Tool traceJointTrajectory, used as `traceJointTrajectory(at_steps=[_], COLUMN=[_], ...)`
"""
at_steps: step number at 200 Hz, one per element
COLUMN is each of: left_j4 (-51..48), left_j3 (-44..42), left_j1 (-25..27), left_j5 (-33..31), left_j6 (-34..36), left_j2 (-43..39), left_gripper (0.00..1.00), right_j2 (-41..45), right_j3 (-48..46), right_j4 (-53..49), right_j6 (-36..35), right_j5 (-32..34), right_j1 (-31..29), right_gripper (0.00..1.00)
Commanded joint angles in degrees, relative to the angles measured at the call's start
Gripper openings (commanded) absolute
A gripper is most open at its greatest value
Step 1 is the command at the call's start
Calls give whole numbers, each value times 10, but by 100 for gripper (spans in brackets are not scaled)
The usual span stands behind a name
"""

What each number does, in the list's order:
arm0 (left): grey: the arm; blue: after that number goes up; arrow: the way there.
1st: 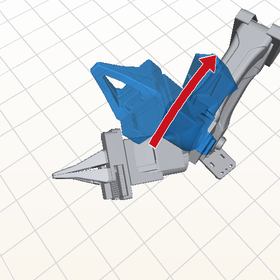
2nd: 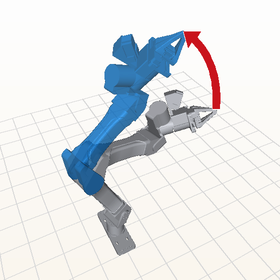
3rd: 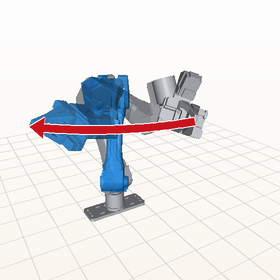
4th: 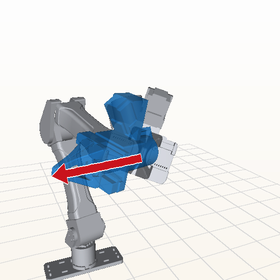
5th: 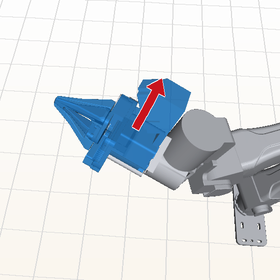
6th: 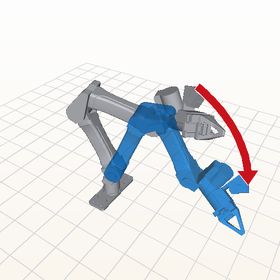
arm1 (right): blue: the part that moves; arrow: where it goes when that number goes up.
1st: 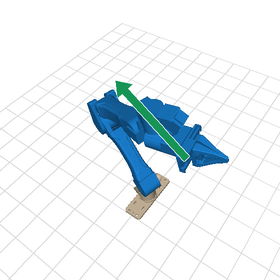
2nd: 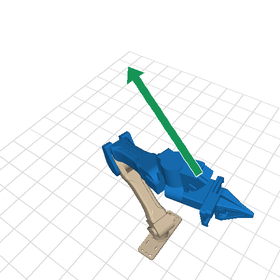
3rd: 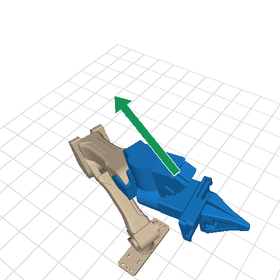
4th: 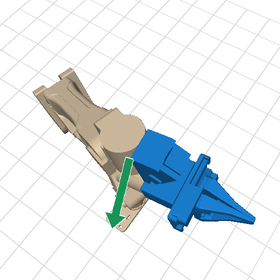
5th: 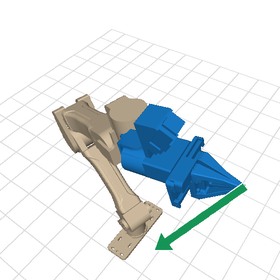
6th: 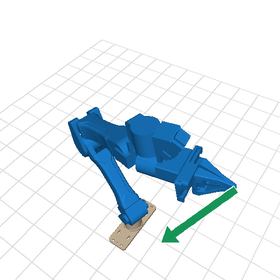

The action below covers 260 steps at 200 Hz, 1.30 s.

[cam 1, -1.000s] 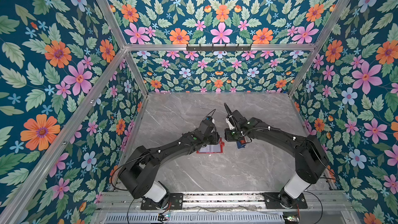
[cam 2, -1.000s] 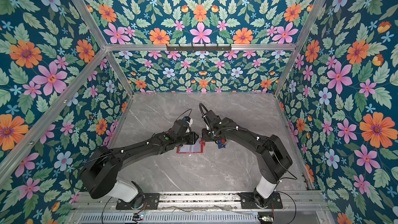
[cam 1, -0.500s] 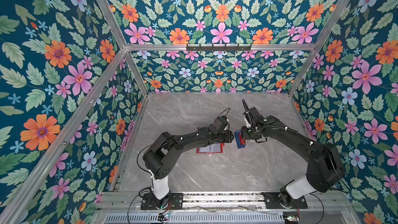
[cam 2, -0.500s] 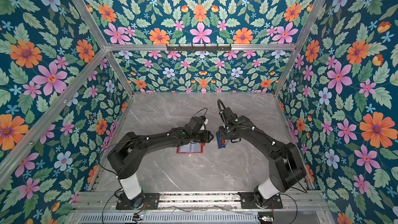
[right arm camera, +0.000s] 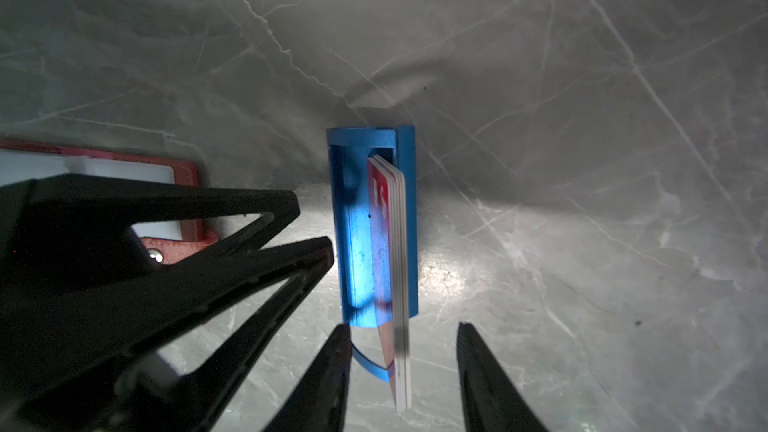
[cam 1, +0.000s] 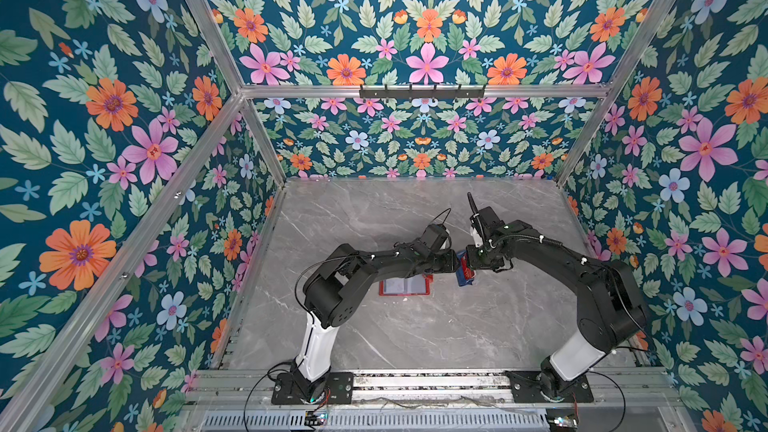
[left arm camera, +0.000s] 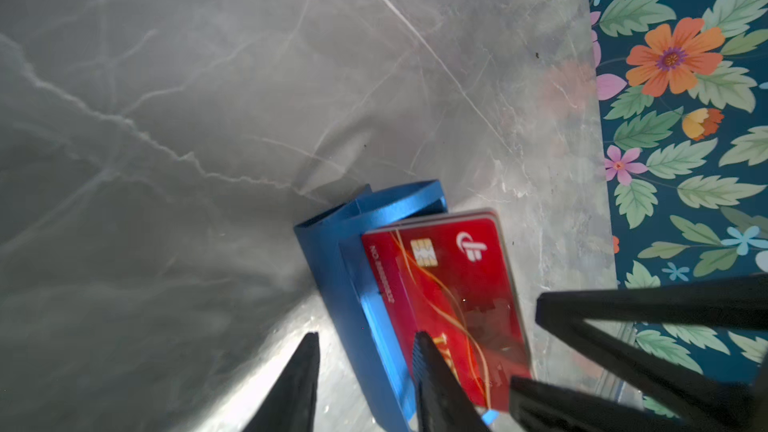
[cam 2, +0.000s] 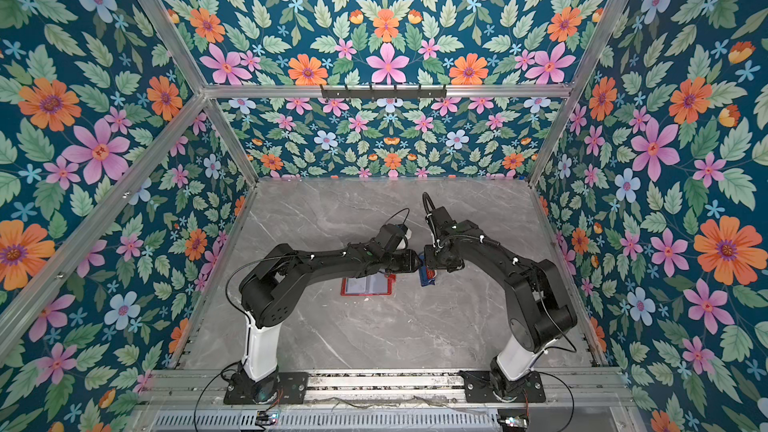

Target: Put the credit cards into the card holder

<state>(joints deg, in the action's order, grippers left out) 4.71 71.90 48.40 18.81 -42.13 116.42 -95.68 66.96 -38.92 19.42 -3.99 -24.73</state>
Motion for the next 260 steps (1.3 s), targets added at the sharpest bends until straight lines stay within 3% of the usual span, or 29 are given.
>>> traceJointTrajectory(at_steps=[1, 65, 260], left_j4=[13, 20, 9], left_j3=[8, 8, -10], left_j1=[0, 0, 1], left_j5=[10, 8, -9], left_j6=[-10, -22, -34], left_j2=[11, 29, 34], left_gripper=[37, 29, 24], right_j2=[-17, -46, -51], right_j3=[5, 20, 39], right_j4=[3, 5, -34], right_j6=[-8, -12, -8], right_j5=[-3, -4, 37], right_j1=[1, 3, 3], right_gripper=[43, 41, 32])
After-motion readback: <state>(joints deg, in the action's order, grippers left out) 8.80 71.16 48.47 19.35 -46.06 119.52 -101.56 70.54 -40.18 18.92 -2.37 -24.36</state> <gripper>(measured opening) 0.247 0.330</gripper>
